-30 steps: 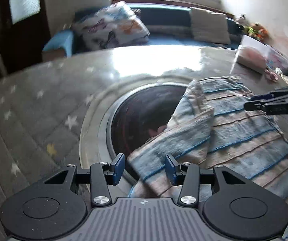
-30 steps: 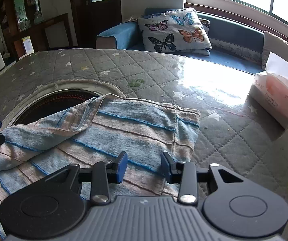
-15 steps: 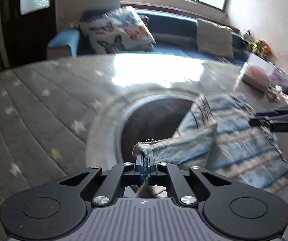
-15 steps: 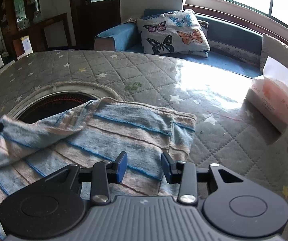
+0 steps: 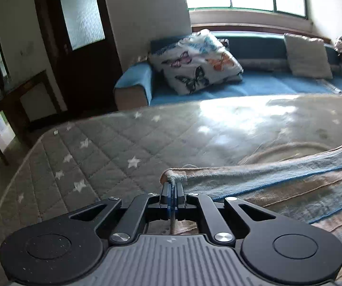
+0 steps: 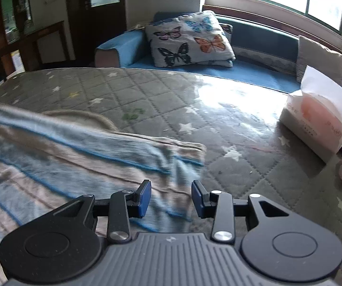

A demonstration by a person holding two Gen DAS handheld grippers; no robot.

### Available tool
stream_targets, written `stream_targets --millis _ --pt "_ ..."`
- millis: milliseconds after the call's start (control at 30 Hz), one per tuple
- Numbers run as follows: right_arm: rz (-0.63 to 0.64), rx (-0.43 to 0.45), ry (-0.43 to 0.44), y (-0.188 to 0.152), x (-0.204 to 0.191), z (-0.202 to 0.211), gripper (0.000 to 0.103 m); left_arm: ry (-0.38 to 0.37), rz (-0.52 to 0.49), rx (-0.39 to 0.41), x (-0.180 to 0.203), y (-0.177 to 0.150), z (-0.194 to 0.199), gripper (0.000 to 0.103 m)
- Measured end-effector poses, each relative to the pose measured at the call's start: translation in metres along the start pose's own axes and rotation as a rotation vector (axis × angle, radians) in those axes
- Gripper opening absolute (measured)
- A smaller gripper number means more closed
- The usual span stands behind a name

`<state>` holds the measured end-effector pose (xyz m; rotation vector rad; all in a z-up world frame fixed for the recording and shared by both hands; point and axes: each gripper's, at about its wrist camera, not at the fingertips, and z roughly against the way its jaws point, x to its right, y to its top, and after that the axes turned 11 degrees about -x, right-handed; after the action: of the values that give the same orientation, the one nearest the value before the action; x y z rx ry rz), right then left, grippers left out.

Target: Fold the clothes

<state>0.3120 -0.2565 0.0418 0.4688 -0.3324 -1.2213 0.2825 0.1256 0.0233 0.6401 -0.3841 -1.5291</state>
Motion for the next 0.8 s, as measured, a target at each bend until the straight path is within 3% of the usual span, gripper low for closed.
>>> stream_targets --millis 367,400,500,800 --pt "-0.058 0.009 0.012 0.025 0.013 -0.028 0.037 0.005 0.004 -0.022 -0.009 0.0 -0.023 0.003" --pt "-0.057 0.012 0.01 0.027 0.012 -0.03 0.034 0.004 0.005 -0.02 -0.01 0.001 -0.023 0.003" --pt "-0.04 0.018 0.015 0.029 0.007 -0.031 0.008 0.006 -0.002 -0.014 -0.01 0.003 -0.025 0.003" --pt "-0.035 0.055 -0.021 0.039 0.001 -0.036 0.006 0.027 -0.007 -0.021 -0.007 0.014 -0.043 0.002"
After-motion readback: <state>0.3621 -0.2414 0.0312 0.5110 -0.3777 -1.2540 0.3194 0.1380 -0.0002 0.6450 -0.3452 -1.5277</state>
